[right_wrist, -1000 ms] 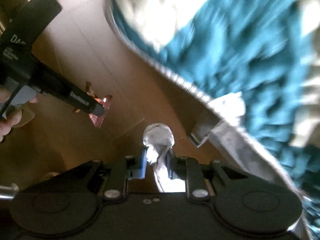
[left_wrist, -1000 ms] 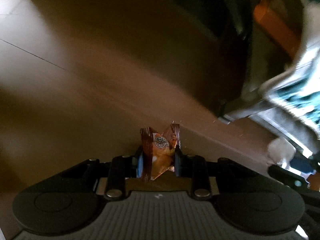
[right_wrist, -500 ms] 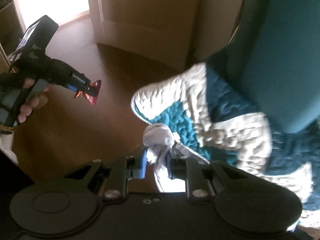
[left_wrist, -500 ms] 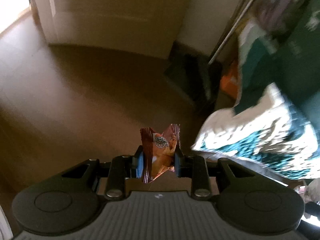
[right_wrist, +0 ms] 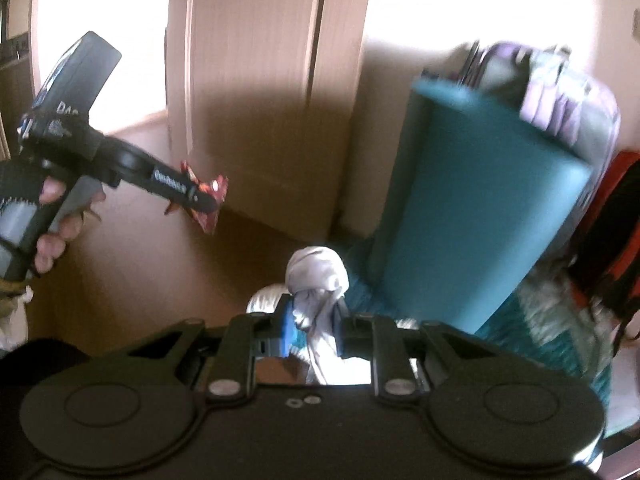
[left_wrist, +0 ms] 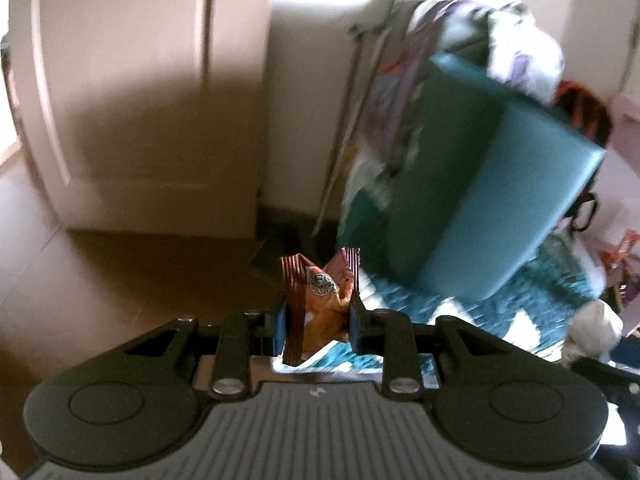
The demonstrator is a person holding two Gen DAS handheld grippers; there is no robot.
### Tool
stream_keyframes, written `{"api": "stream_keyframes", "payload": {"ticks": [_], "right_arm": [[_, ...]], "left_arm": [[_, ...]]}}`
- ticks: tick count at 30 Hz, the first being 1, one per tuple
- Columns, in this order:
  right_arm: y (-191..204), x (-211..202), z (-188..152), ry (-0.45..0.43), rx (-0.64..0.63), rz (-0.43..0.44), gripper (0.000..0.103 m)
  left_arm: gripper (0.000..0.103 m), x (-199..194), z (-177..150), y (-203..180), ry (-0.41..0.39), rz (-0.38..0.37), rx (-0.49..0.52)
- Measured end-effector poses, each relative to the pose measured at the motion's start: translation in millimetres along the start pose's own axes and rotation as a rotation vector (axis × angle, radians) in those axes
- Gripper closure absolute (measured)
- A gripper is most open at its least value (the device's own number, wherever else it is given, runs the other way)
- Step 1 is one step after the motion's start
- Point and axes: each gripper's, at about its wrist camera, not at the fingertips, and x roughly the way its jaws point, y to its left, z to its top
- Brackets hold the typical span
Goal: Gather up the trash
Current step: 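Lift the orange wrapper and white cloth up to the wastebasket with both tools, then open both tools over the wastebasket to drop the wrapper and cloth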
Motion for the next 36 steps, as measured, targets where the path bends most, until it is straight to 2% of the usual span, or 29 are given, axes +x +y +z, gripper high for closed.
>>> {"api": "stream_keyframes", "payload": {"ticks": [5,9,16,22,27,33,36], "right_arm": [[-21,-26,26,-0.089,0.010,-0.031,0.084],[-49,-51,64,-0.161,0.046,-0.063,0.084],[-112,-56,126,-0.268,0.136,-0.089,0.084],[-168,-29,163,-0.317,0.238,-0.090,0.084],[-202,-9,179,-0.354,0.341,-0.056,0.083],[-248,39,177,-0.310,0.489,-0.004,0.081],[-256,65,165,-0.250,0.496,-0.019,0.081]], "left_arm": [[0.075,-24,29,-46,-0.076,-0.036,0.053],[0.075,-36,60,-79,-0.129,-0.060,0.081],[0.075,-30,117,-127,-0.162,-0.105,0.095],[0.075,-7,152,-158,-0.171,-0.107,0.132],[0.075,25,173,-177,-0.142,-0.097,0.164],[0.075,72,181,-195,-0.070,-0.090,0.207],[0.075,93,177,-200,-0.025,-0.082,0.227]]}}
